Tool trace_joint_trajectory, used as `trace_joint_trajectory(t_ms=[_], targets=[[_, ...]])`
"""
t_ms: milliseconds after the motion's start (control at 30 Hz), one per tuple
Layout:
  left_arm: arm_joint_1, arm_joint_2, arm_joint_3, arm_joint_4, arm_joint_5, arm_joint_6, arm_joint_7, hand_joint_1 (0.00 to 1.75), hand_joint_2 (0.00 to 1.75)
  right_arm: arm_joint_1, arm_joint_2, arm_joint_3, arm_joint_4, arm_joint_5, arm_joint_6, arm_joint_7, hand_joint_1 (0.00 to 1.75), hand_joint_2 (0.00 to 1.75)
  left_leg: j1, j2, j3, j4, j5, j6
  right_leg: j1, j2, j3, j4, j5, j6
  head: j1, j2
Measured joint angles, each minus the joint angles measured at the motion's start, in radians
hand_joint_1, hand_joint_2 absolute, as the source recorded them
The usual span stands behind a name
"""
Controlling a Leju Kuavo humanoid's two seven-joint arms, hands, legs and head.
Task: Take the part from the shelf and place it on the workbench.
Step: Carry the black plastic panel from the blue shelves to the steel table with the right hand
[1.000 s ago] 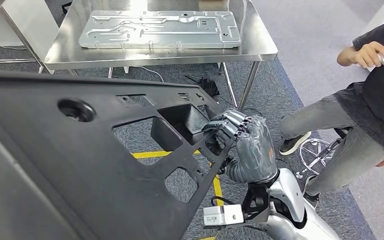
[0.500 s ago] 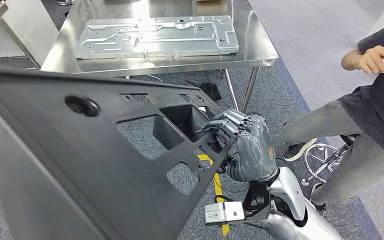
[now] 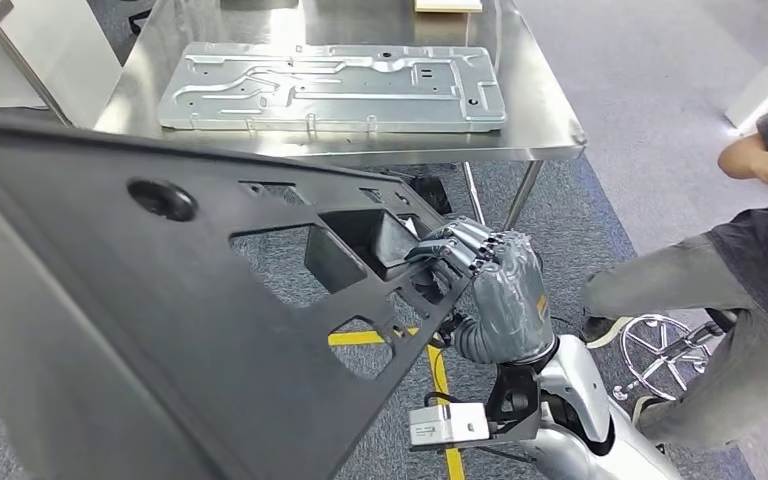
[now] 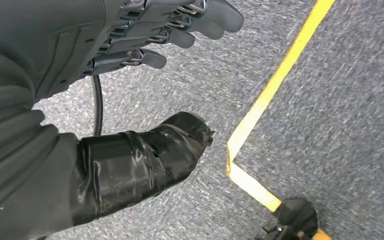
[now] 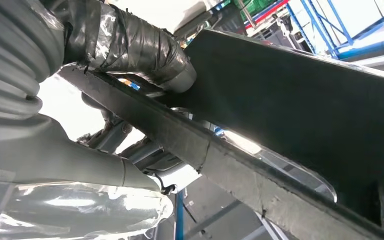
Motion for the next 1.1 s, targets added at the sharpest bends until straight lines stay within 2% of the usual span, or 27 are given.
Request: trace_joint_trajectory(t_ms=[33,67,100,133,167,200,233,267,333,400,467,533,567,600,633,700,733,767,833,933,1000,1067,1100], targets=[[0.002,0.0,0.0,0.0,0.0,0.0,0.0,0.0,1.75,0.001,0.0,0.0,0.001,0.0,0.0,0.0,1.75,1.75,-0.001,-0.001,0.011,0.0,-0.01,0.0,0.001,0.0,-0.036,0.029,-0.025,0.001,0.0,0.0],[0.003,0.0,0.0,0.0,0.0,0.0,0.0,0.0,1.75,0.002,0.0,0.0,0.002,0.0,0.0,0.0,1.75,1.75,-0.002,-0.003,0.024,0.0,-0.02,0.0,0.001,0.0,-0.058,0.031,-0.036,0.0,0.0,0.0],[0.004,0.0,0.0,0.0,0.0,0.0,0.0,0.0,1.75,0.002,0.0,0.0,0.002,0.0,0.0,0.0,1.75,1.75,-0.003,-0.005,0.039,0.0,-0.031,0.0,0.001,0.0,-0.066,0.003,-0.02,-0.002,0.0,0.0],[0.004,0.0,0.0,0.0,0.0,0.0,0.0,0.0,1.75,0.003,0.0,0.0,0.003,0.0,0.0,0.0,1.75,1.75,-0.004,-0.007,0.055,0.0,-0.043,0.0,0.002,0.0,-0.062,-0.048,0.022,-0.006,0.001,0.0],[0.005,0.0,0.0,0.0,0.0,0.0,0.0,0.0,1.75,0.003,0.0,0.0,0.004,0.0,0.0,0.0,1.75,1.75,-0.005,-0.009,0.068,-0.001,-0.054,-0.002,0.004,0.001,-0.053,-0.112,0.087,-0.013,0.001,0.0],[0.004,-0.001,0.0,0.0,0.0,0.0,0.0,0.0,1.75,0.003,-0.001,0.0,0.005,0.0,0.0,0.0,1.75,1.75,-0.007,-0.011,0.081,0.001,-0.066,-0.005,0.008,0.001,-0.046,-0.166,0.139,-0.019,0.001,0.0],[0.004,-0.002,0.0,0.0,0.0,0.0,0.0,0.0,1.75,0.004,-0.001,0.0,0.006,0.0,0.001,0.0,1.75,1.75,-0.008,-0.012,0.088,0.002,-0.077,-0.009,0.011,0.002,-0.039,-0.202,0.176,-0.024,0.001,0.0],[0.003,-0.002,0.0,0.0,0.0,0.0,0.0,0.0,1.75,0.005,0.0,0.0,0.006,0.0,0.001,0.0,1.75,1.75,-0.009,-0.013,0.094,0.005,-0.083,-0.015,0.014,0.003,-0.034,-0.22,0.195,-0.028,0.001,0.0],[0.0,-0.002,0.0,0.0,0.0,0.0,0.0,0.0,1.75,0.005,0.0,0.001,0.006,0.0,0.002,0.0,1.75,1.75,-0.01,-0.013,0.101,0.014,-0.089,-0.027,0.014,0.004,-0.02,-0.225,0.19,-0.036,0.002,0.0],[-0.001,-0.002,0.0,0.0,0.0,0.0,0.0,0.0,1.75,0.002,-0.001,0.0,0.006,0.0,0.002,0.0,1.75,1.75,-0.008,-0.009,0.087,0.056,-0.092,-0.038,0.01,0.004,-0.002,-0.231,0.185,-0.048,0.002,0.0],[-0.002,-0.002,0.0,0.0,0.0,0.0,0.0,0.0,1.75,0.002,-0.001,0.0,0.006,0.0,0.002,0.0,1.75,1.75,-0.003,-0.006,0.028,0.157,-0.119,-0.048,0.008,0.003,0.013,-0.233,0.175,-0.058,0.002,0.0],[-0.001,-0.002,0.0,0.0,0.0,0.0,0.0,0.0,1.75,0.003,-0.001,0.0,0.006,0.0,0.002,0.0,1.75,1.75,0.002,-0.004,-0.056,0.266,-0.167,-0.059,0.008,0.003,0.023,-0.233,0.164,-0.06,0.001,0.0],[0.001,-0.002,0.0,0.0,0.0,0.0,-0.001,0.0,1.75,0.003,-0.001,0.0,0.006,-0.001,0.003,-0.001,1.75,1.75,0.004,-0.003,-0.087,0.294,-0.18,-0.063,0.008,0.004,0.029,-0.233,0.157,-0.059,0.001,0.0],[0.002,-0.002,0.0,0.0,0.0,0.0,-0.001,0.0,1.75,0.004,-0.001,0.0,0.006,-0.003,0.003,-0.002,1.75,1.75,0.005,-0.002,-0.103,0.295,-0.176,-0.064,0.007,0.005,0.036,-0.233,0.151,-0.058,0.001,0.0],[0.002,-0.002,0.0,0.0,0.001,0.0,-0.002,0.0,1.75,0.004,-0.001,0.0,0.006,-0.007,0.005,-0.004,1.75,1.75,0.005,-0.001,-0.101,0.258,-0.146,-0.064,0.007,0.005,0.045,-0.233,0.144,-0.057,0.001,0.0],[0.001,-0.002,0.0,0.0,0.001,0.0,-0.004,0.0,1.75,0.004,-0.001,0.0,0.006,-0.018,0.009,-0.011,1.75,1.75,0.004,0.001,-0.061,0.127,-0.048,-0.056,0.007,0.005,0.067,-0.234,0.129,-0.051,0.002,0.0],[0.0,-0.002,0.0,0.0,0.001,0.0,-0.005,0.0,1.75,0.004,-0.001,0.0,0.006,-0.023,0.011,-0.014,1.75,1.75,0.001,0.002,-0.043,0.066,-0.015,-0.05,0.008,0.005,0.077,-0.234,0.122,-0.048,0.002,0.0],[0.0,-0.002,0.0,0.0,0.001,-0.001,-0.006,0.0,1.75,0.003,-0.001,0.0,0.006,-0.026,0.013,-0.016,1.75,1.75,-0.003,0.003,-0.031,0.031,-0.002,-0.045,0.007,0.005,0.083,-0.237,0.116,-0.043,0.002,0.0],[0.0,-0.001,0.0,0.0,0.001,-0.001,-0.006,0.0,1.75,0.002,-0.001,0.0,0.007,-0.03,0.016,-0.019,1.75,1.75,-0.008,0.003,-0.024,0.009,-0.003,-0.033,0.008,0.005,0.091,-0.236,0.115,-0.031,0.004,0.0],[0.0,-0.001,0.0,0.0,0.002,-0.001,-0.008,0.0,1.75,-0.001,-0.001,0.0,0.007,-0.036,0.021,-0.021,1.75,1.75,-0.002,0.002,0.005,-0.007,0.011,-0.016,0.008,0.005,0.09,-0.204,0.103,-0.014,0.007,0.0],[-0.004,-0.001,0.0,0.0,0.004,-0.001,-0.009,0.0,1.75,-0.004,-0.001,0.0,0.007,-0.038,0.024,-0.022,1.75,1.75,0.0,0.002,0.018,-0.011,0.007,-0.009,0.004,0.004,0.043,-0.118,0.062,-0.005,0.011,0.0],[-0.005,-0.001,0.0,0.0,0.007,-0.001,-0.009,0.0,1.75,-0.005,-0.001,0.001,0.007,-0.038,0.029,-0.023,1.75,1.75,0.0,0.001,0.021,-0.01,0.0,-0.007,0.002,0.004,-0.036,-0.007,0.015,-0.001,0.012,0.0],[-0.003,-0.001,0.0,0.0,0.007,-0.001,-0.009,0.0,1.75,-0.004,-0.001,0.001,0.008,-0.038,0.03,-0.023,1.75,1.75,0.0,0.001,0.023,-0.009,-0.005,-0.008,0.0,0.004,-0.065,0.022,0.009,0.001,0.012,0.0]])
